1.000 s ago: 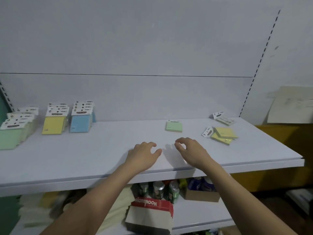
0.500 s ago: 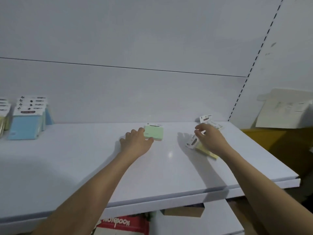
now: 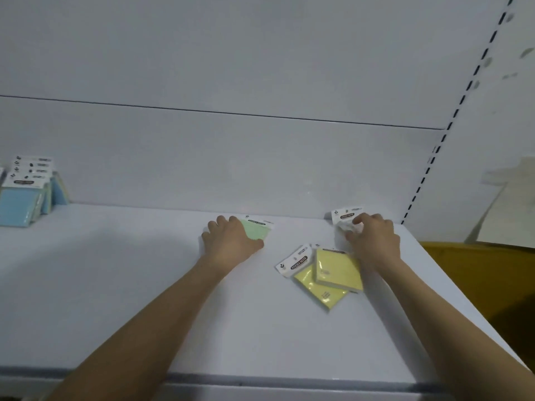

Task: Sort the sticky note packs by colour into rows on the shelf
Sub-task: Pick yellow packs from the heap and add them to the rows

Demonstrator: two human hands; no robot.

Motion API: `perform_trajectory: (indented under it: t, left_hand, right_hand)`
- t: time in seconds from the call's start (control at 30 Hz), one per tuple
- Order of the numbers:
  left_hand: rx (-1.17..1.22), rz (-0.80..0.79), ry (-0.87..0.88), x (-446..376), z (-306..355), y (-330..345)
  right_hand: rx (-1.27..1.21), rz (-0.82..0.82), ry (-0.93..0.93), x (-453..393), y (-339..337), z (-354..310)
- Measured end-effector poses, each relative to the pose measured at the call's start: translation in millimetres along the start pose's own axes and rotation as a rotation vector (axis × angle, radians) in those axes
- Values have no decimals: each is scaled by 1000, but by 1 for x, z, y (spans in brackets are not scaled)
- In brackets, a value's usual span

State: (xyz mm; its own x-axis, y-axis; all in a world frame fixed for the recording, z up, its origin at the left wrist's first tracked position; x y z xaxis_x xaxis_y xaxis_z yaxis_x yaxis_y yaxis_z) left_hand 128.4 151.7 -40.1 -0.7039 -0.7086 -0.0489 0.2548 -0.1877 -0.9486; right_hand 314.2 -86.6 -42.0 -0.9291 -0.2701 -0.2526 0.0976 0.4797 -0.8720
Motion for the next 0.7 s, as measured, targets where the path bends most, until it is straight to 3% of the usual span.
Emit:
perform_trajectory:
  t: [0.17,0.37,0.47,0.57,0.7]
  left_hand:
    - [146,54,-34,6,45,11]
    - [341,35,-72,9,65,23]
    - [575,2,-142,14,61,29]
    - [774,48,-217,17,54,29]
    - [920,200,-260,21,45,16]
  right_hand:
    - [-73,-94,6,-8,8,21]
    - [-209,-92,-11,-9,15,30]
    - [-340,-120,-39,-6,13,27]
    - [-774,-225,94,0,9,26]
    - [-1494,-570,240,15,4,1]
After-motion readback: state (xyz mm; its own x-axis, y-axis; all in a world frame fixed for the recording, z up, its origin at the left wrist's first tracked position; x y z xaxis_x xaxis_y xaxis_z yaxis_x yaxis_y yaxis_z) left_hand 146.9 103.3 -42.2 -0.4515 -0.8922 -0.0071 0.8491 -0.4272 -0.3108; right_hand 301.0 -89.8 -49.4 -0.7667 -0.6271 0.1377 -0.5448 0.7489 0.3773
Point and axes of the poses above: each hand's wrist, its own x-axis away from the middle knuckle, its own y-axis out of the palm, z = x × y, the point moved 6 cm from there along -x, towards the middle knuckle, and after that the axes turned 2 degrees about y, right-handed, at the moved point
